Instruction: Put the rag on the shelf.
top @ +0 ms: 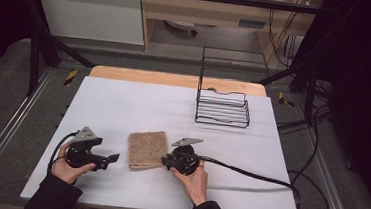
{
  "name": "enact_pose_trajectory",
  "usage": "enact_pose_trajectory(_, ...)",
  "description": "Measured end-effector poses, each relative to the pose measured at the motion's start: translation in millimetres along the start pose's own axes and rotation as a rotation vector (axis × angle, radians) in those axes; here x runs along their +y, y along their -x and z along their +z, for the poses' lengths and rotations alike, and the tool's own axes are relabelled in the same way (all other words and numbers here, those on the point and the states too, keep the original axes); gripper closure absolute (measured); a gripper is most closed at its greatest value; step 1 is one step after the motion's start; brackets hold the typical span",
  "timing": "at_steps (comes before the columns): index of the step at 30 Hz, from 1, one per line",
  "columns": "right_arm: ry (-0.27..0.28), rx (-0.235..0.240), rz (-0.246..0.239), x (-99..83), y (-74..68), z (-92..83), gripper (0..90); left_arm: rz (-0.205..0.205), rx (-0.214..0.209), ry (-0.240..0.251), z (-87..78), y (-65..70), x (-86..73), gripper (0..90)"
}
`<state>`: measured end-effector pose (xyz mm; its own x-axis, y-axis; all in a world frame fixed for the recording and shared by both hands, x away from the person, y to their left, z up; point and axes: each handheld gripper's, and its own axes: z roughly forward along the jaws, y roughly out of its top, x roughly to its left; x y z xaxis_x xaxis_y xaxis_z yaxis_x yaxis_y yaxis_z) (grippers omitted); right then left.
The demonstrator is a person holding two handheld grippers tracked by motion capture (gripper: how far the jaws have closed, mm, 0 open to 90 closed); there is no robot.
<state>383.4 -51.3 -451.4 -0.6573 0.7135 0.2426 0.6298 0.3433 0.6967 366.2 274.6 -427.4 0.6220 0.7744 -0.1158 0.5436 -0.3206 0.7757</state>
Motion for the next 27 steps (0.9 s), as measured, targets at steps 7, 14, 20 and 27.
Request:
enact_pose_trajectory(7,0.01,-0.001,0.015,-2.7,-2.6,0.9,82.6,0.008,0.001,-0.004,0.3,0.0,0.2,6.6)
enact_pose_trajectory(14,0.012,0.013,0.012,2.0,-0.8,-5.4,87.3,-0.002,-0.003,0.002,-0.6,0.0,0.6,7.0)
enact_pose_trajectory(20,-0.021,-0.001,-0.03,12.6,4.2,-25.6,87.5,-0.001,-0.014,0.004,-0.5,2.3,3.1,8.3)
enact_pose_trajectory(27,-0.066,-0.001,-0.038,8.2,23.1,-51.8,87.4,0.009,-0.028,-0.002,7.3,12.8,14.2,12.5)
